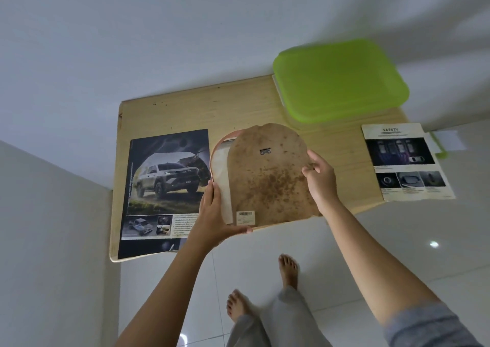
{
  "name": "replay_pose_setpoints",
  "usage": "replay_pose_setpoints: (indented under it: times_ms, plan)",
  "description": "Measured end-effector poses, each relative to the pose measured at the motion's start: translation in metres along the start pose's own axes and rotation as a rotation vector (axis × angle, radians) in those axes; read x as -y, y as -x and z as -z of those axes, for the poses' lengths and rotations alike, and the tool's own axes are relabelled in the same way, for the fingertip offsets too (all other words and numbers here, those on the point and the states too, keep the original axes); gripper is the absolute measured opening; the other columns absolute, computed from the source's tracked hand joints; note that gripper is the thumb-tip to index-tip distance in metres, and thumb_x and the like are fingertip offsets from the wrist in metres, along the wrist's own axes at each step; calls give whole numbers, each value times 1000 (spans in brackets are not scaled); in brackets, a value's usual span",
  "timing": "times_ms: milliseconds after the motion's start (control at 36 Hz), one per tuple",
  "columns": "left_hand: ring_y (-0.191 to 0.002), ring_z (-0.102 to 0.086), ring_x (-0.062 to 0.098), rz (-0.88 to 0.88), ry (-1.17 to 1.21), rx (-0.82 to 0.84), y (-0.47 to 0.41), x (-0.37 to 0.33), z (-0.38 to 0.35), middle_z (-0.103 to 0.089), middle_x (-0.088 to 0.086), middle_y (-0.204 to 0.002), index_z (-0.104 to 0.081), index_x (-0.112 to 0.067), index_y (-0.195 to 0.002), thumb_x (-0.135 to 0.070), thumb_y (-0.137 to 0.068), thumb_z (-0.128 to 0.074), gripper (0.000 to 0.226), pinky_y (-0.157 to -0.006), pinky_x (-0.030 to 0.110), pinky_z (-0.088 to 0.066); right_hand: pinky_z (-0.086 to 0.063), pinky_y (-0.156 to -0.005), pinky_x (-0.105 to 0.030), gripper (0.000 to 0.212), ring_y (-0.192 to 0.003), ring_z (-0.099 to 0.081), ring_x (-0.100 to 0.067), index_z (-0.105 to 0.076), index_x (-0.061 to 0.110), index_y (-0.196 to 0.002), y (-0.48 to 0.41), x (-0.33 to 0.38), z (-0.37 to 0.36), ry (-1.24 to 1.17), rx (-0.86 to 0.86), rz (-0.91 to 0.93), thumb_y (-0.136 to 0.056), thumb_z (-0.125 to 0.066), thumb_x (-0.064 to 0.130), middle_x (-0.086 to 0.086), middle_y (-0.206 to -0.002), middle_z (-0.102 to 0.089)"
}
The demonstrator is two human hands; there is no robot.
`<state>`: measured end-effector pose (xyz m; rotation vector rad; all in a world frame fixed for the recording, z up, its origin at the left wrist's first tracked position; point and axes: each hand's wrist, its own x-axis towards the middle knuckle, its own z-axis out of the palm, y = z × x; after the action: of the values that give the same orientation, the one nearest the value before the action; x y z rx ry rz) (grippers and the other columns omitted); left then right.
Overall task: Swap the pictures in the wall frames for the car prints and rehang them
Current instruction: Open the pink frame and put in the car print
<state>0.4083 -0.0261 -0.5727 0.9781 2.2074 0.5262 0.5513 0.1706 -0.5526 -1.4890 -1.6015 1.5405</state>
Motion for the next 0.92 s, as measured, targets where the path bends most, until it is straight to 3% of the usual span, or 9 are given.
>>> replay_pose_setpoints:
  times_ms: [194,306,444,667,778,917]
  plan:
    - [-144,9,19,-32,-3,-6,3,2,4,18,-7,-155,19,-17,-146,-67,-51,-74,142,-115,45,-12,-35,-98,-25,46,-133,-38,-19,-46,17,-136,2,-15,49,53,-129,-31,-93,-45,1,-3,-143,-44]
    - [-144,8,20,-40,-14,1,6,2,8,17,-5,-156,19,-16,-146,-60,-53,-77,140,-115,43,-11,-41,-88,-27,45,-108,-51,-11,-47,17,-135,1,-26,74,143,-148,-61,-93,-46,2,-6,-139,-47]
    - [-144,9,20,-40,-30,23,8,4,10,18,-3,-156,19,-14,-145,-60,-53,-77,141,-115,42,-10,-38,-85,-25,43,-123,-48,-23,-46,16,-135,-10,-31,92,243,-198,-68,-94,-45,4,-9,-138,-49]
    - [-144,8,21,-30,-38,30,12,9,13,18,-4,-155,19,-16,-145,-58,-55,-78,139,-115,43,-11,-43,-88,-32,35,-114,-53,-32,-51,4,-128,-26,-24,90,365,-302,-33,-93,-46,3,-19,-128,-54]
    - [-144,8,20,-25,-43,31,16,10,17,17,-3,-156,19,-16,-145,-54,-56,-79,138,-115,42,-10,-40,-79,-27,31,-107,-55,-31,-55,2,-122,-34,-25,86,363,-340,-26,-93,-45,2,-20,-123,-55]
    - [-144,7,20,-10,-35,32,20,15,20,15,-3,-156,17,-16,-145,-53,-56,-80,137,-115,42,-11,-40,-79,-26,29,-106,-55,-33,-56,1,-118,-40,-29,82,342,-388,-32,-93,-43,-1,-20,-122,-54]
